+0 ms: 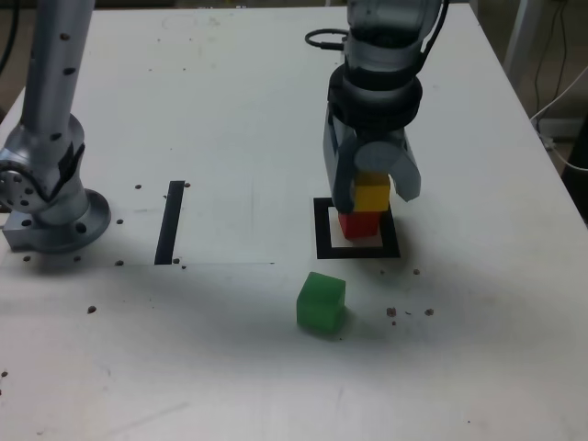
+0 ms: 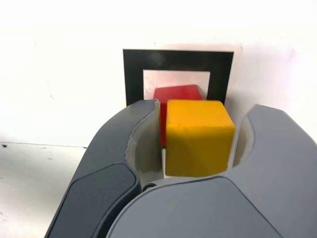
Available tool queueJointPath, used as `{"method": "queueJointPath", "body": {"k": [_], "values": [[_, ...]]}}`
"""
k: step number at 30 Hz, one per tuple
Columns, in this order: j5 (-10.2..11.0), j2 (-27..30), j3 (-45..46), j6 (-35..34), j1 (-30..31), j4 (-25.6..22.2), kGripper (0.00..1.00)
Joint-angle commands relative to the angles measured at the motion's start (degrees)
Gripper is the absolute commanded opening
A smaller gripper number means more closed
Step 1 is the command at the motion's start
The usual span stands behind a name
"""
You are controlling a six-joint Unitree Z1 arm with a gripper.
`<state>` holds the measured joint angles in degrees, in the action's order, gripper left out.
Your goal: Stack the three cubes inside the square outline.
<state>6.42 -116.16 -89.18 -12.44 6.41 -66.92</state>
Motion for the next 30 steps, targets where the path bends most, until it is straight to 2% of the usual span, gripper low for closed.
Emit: {"method": "queueJointPath", "body": {"k": [1,5,14,24,30], "values": [[0.62,1.39,0.02,-0.07,-0.08,-0.2,0.99],[1.21,2.89,0.31,-0.19,-0.08,-1.08,0.99],[1.19,8.11,0.88,-0.13,0.26,-6.83,0.99],[-0.12,12.34,5.41,-0.13,2.26,-6.21,0.99],[-1.01,13.89,7.65,1.58,5.01,-4.0,0.99]]}}
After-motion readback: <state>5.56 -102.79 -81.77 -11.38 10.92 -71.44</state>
